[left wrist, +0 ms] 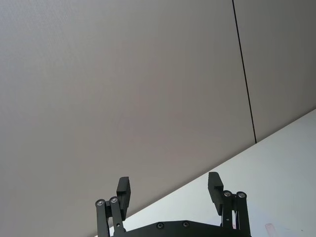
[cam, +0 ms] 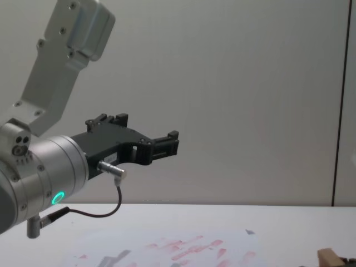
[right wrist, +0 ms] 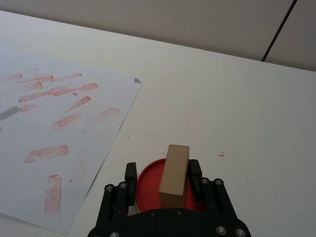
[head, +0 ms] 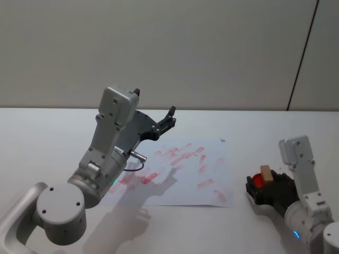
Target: Use the one hand to pick up the stamp and affix it onto the A4 paper.
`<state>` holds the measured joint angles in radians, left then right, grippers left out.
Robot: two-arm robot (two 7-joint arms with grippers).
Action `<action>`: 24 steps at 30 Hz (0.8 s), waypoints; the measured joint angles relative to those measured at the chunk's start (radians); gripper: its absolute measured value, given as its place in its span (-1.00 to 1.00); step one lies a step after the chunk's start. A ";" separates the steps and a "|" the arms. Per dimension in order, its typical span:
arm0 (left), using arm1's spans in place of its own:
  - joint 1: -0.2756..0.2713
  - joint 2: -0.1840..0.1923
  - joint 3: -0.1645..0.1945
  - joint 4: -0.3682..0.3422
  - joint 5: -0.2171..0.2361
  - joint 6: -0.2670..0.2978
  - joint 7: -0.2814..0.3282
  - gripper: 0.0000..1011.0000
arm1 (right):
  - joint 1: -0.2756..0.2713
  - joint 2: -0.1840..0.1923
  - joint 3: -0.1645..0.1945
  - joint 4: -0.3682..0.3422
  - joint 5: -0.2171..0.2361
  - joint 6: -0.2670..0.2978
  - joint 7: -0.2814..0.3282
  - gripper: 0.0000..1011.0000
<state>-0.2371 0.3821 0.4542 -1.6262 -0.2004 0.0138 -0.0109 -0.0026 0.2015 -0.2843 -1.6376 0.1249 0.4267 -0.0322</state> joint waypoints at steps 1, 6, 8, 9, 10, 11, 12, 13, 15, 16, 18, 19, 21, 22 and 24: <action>0.000 0.000 0.000 0.000 0.000 0.000 0.000 0.98 | 0.000 0.000 0.000 0.000 0.000 0.000 0.000 0.22; 0.000 0.000 0.000 0.000 0.000 0.000 0.000 0.98 | 0.001 -0.002 -0.001 0.002 -0.001 0.002 0.000 -0.13; 0.000 0.000 0.000 0.000 0.000 0.000 0.000 0.98 | 0.001 -0.002 -0.001 0.002 -0.001 0.002 0.000 -0.21; 0.000 0.000 0.000 0.000 0.000 0.000 0.000 0.98 | 0.001 -0.002 -0.001 0.002 -0.001 0.002 0.000 -0.28; 0.000 0.000 0.000 0.000 0.000 0.000 0.000 0.98 | 0.001 -0.003 -0.001 0.002 -0.001 0.002 0.000 -0.33; 0.000 0.000 0.000 0.000 0.000 0.000 0.000 0.98 | 0.001 -0.003 -0.001 0.002 -0.001 0.002 0.000 -0.39; 0.000 0.000 0.000 0.000 0.000 0.000 0.000 0.98 | 0.001 -0.003 -0.001 0.002 -0.001 0.003 0.000 -0.49; 0.000 0.000 0.000 0.000 0.000 0.000 0.000 0.98 | 0.001 -0.003 -0.001 0.002 -0.001 0.003 0.000 -0.49; 0.000 0.000 0.000 0.000 0.000 0.000 0.000 0.98 | 0.001 -0.003 -0.001 0.003 -0.001 0.004 0.000 -0.56; 0.000 0.000 0.000 0.000 0.000 0.000 0.000 0.98 | 0.001 -0.003 -0.001 0.003 -0.001 0.004 0.000 -0.56; 0.000 0.000 0.000 0.000 0.000 0.000 0.000 0.98 | 0.002 -0.003 -0.001 0.003 -0.001 0.004 0.000 -0.56; 0.000 0.000 0.000 0.000 0.000 0.000 0.000 0.98 | 0.002 -0.003 -0.001 0.003 -0.001 0.004 0.000 -0.56; 0.000 0.000 0.000 0.000 0.000 0.000 0.000 0.98 | 0.002 -0.003 -0.001 0.004 -0.001 0.004 0.000 -0.56; 0.000 0.000 0.000 0.000 0.000 0.000 0.000 0.98 | 0.002 -0.004 -0.001 0.004 -0.001 0.004 0.000 -0.56; 0.000 0.000 0.000 0.000 0.000 0.000 0.000 0.98 | 0.002 -0.004 -0.001 0.004 -0.003 0.004 0.001 -0.56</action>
<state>-0.2371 0.3821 0.4542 -1.6262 -0.2004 0.0139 -0.0109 -0.0007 0.1976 -0.2858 -1.6337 0.1224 0.4305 -0.0311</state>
